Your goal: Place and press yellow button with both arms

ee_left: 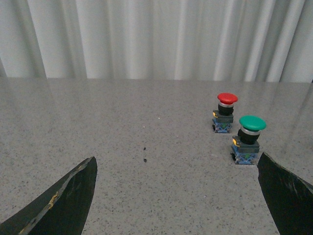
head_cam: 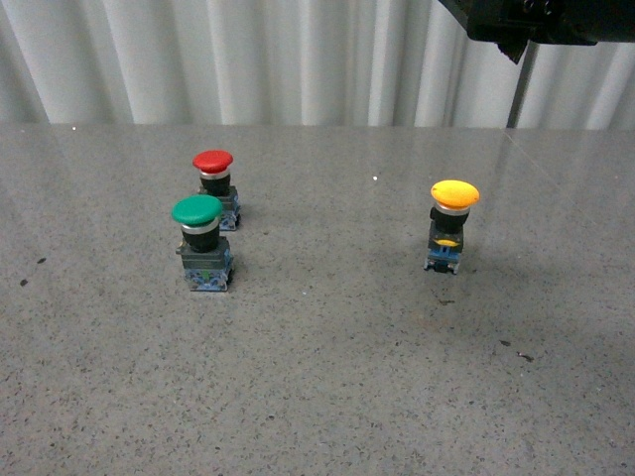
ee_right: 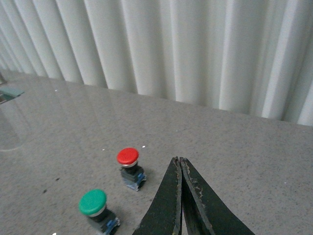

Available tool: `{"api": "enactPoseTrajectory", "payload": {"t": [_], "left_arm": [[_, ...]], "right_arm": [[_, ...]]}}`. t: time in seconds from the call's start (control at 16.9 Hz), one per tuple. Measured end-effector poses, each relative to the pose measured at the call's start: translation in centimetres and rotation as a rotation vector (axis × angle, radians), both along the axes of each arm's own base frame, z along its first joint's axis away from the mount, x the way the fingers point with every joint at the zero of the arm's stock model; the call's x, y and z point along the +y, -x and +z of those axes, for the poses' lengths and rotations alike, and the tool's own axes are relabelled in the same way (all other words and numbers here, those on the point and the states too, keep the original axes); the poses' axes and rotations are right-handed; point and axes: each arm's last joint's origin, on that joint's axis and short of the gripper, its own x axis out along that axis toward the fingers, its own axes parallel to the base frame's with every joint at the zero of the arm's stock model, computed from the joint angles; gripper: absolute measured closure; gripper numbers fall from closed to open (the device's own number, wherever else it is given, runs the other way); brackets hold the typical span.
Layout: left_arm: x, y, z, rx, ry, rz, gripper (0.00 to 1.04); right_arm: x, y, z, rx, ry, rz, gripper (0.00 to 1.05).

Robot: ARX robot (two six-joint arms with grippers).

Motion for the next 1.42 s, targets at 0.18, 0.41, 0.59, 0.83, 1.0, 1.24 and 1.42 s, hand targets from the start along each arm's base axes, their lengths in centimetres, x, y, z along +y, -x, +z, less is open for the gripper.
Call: {"api": "enactPoseTrajectory", "payload": {"t": [0.18,0.41,0.59,0.83,1.0,1.24,1.42], "left_arm": [[0.0,0.0,0.0,0.000,0.000,0.000,0.07],[0.0,0.0,0.0,0.000,0.000,0.001,0.07],[0.0,0.0,0.0,0.000,0.000,-0.001,0.07],[0.0,0.0,0.0,0.000,0.000,0.000,0.07],[0.0,0.0,0.0,0.000,0.000,0.000,0.07],[0.0,0.0,0.0,0.000,0.000,0.000,0.07],[0.0,0.0,0.0,0.000,0.000,0.000,0.07]], "right_arm": [[-1.7,4.6,2.6,-0.080,-0.046,0.051,1.03],[-7.0,11.3,0.6,-0.022,0.074,-0.406,1.03],[-11.8,15.0,-2.8,-0.046,0.073,-0.563,1.03],[-13.2,16.0,-5.2,-0.040,0.087,-0.553,1.03],[-13.2,16.7,-5.8,-0.064,0.081,-0.545,1.03],[-13.2,17.4,-7.1,-0.049,0.085,-0.544,1.03],[-13.2,17.7,-7.5,-0.056,0.084,-0.544,1.03]]}}
